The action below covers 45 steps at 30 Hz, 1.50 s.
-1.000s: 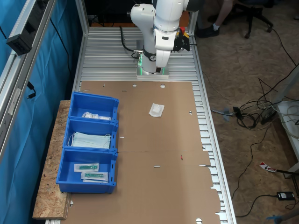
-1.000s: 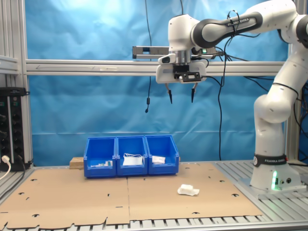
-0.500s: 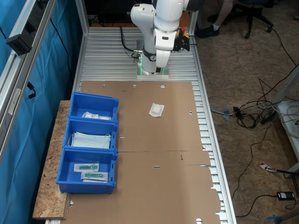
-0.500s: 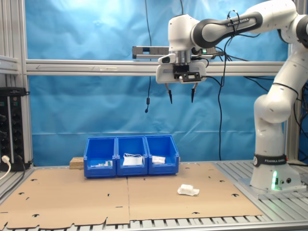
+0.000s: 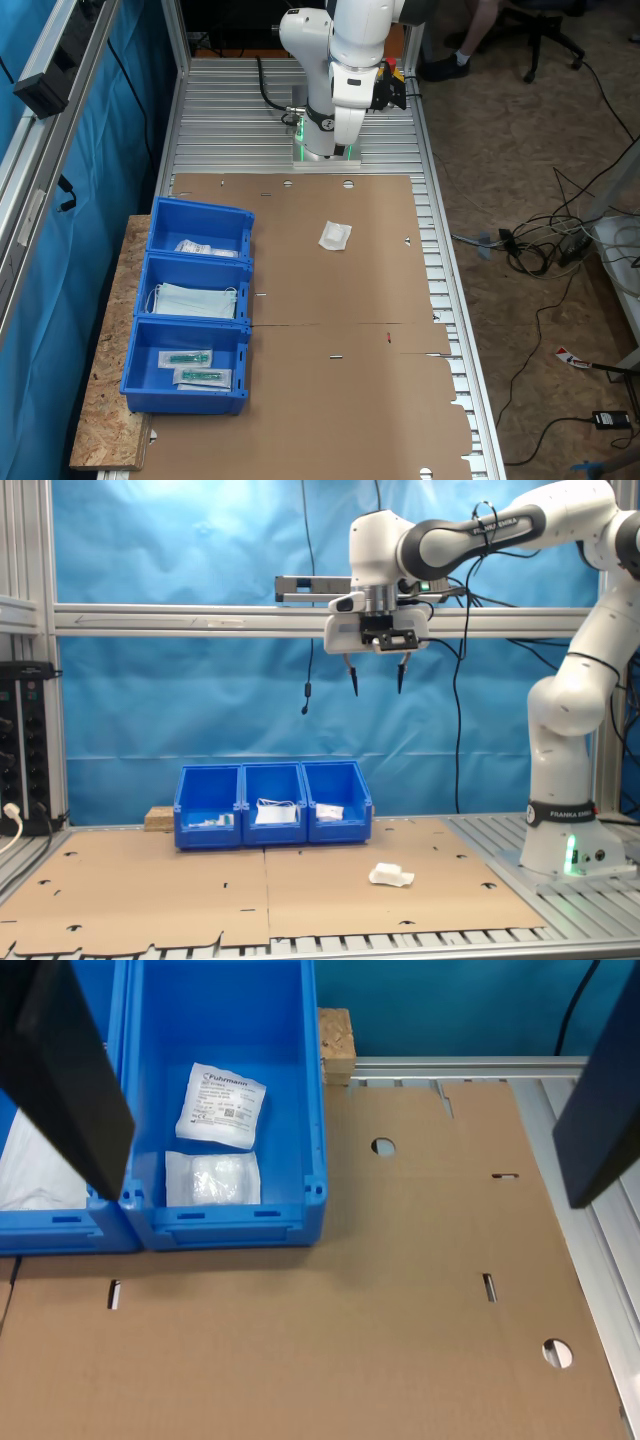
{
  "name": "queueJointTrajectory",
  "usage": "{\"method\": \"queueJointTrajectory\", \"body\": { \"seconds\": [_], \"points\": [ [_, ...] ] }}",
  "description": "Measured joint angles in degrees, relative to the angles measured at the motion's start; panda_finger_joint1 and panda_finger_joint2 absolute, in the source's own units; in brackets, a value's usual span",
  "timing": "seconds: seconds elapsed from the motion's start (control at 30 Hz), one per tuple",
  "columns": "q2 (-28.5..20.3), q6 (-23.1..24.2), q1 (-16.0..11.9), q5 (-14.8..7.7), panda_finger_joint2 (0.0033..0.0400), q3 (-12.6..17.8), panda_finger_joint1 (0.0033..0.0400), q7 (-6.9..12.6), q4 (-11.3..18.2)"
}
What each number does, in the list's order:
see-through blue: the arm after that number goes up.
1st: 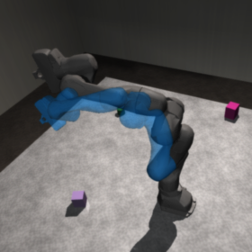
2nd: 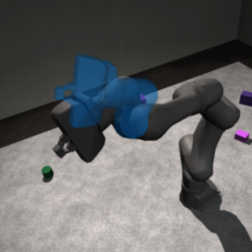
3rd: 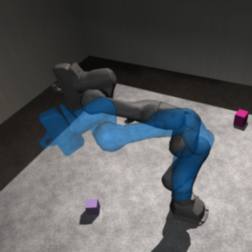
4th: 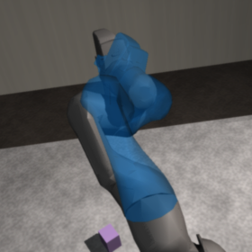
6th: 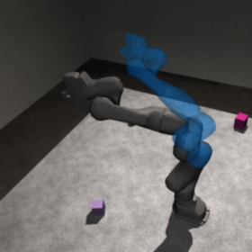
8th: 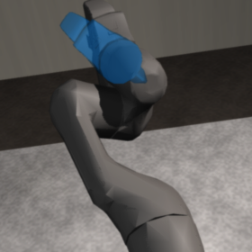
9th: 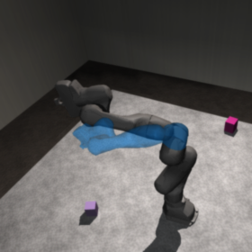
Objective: Pick and place sorting task of medical equipment.
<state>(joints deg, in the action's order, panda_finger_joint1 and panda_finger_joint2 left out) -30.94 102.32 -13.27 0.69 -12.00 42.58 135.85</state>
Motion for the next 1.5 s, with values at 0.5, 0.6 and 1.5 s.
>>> {"method": "queueJointTrajectory", "body": {
  "seconds": [0.5,0.6,1.5],
  "points": [
    [1.0,10.0,5.7,0.0,0.0400,3.4,0.0400,0.00,7.2],
    [2.0,15.0,6.4,0.0,0.0400,3.8,0.0400,0.00,11.1],
    [17.9,45.0,7.2,0.0,0.0400,4.6,0.0400,0.00,26.6]
  ]
}}
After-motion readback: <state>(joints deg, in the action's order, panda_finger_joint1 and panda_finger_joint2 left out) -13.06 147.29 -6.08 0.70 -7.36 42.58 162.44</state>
